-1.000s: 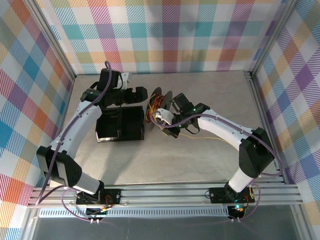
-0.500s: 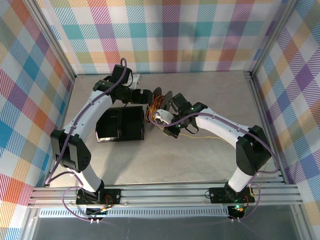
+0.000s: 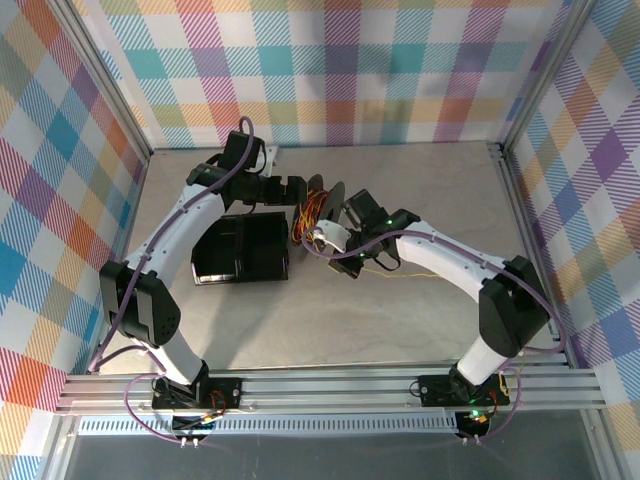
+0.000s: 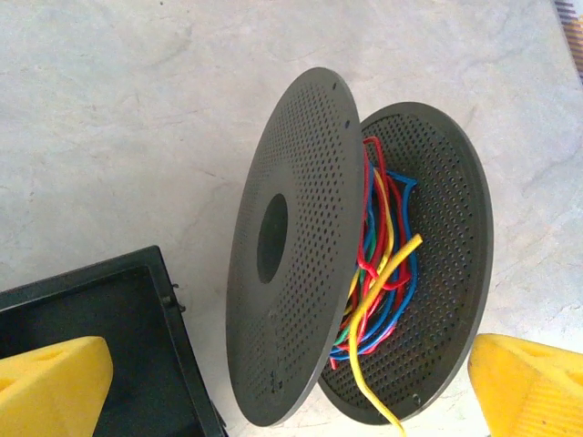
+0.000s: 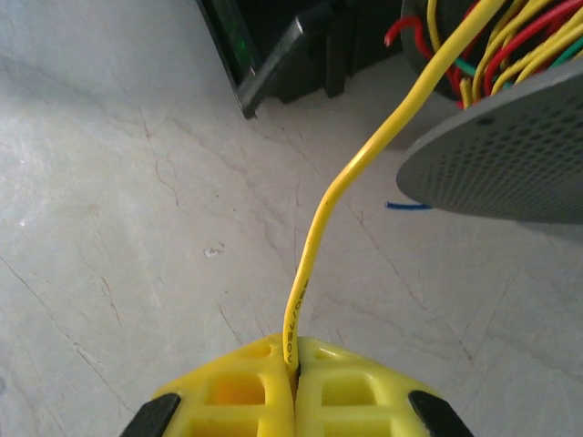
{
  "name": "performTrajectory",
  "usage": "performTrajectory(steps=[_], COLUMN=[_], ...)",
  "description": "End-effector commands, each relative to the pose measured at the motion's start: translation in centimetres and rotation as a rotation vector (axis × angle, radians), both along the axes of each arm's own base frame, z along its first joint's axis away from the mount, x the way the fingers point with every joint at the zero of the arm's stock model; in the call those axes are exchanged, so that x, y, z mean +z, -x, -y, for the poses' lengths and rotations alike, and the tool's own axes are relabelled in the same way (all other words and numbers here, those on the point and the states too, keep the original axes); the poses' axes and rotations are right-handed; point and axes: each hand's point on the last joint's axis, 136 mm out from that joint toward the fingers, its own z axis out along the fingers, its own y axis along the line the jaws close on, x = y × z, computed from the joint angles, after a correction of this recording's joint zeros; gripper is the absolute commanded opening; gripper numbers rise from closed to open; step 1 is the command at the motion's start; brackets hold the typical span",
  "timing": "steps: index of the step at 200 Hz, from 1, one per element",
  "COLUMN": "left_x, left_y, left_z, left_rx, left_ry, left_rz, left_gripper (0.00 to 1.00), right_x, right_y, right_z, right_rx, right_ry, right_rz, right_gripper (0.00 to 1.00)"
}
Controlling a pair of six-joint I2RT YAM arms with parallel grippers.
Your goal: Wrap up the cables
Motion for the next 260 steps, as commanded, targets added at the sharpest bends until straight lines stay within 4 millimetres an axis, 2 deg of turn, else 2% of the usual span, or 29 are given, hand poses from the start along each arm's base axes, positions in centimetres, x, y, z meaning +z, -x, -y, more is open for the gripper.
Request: performTrajectory(steps=[1, 17, 67, 135, 181, 260], left_x=[0.7, 0.2, -1.7, -2.5, -3.2, -3.7], left_y=[-0.3, -0.4, -0.8, -0.2, 0.3, 0.4], left_z=[0.7, 1.3, 1.7, 2.5, 3.1, 3.2], left_rx=[-0.008, -0.037, -0.063, -0.100, -0.120, -0.133], left_ry=[0.016, 0.030, 0.001, 0.005, 0.000, -0.003], left_rz=[-0.018, -0.029, -0.082, -0.100, -0.120, -0.128], left_gripper=[1.00, 0.99, 0.77, 0.72, 0.70, 0.52], right_x=[-0.5, -0.4, 0.4, 1.0, 2.4, 1.8], right_y=[-0.4, -0.5, -0.7, -1.0, -1.1, -1.0], right_z=[-0.2, -0.5, -0.9, -1.1, -1.2, -1.4], right_rx=[0.000, 0.002, 0.011, 0.009, 0.007, 0.008], right_ry=[0.026, 0.017, -0.004, -0.021, -0.056, -0.053], right_rz=[-0.013, -0.015, 0.004, 0.024, 0.056, 0.036], right_gripper=[0.00, 0.00, 0.00, 0.00, 0.00, 0.00])
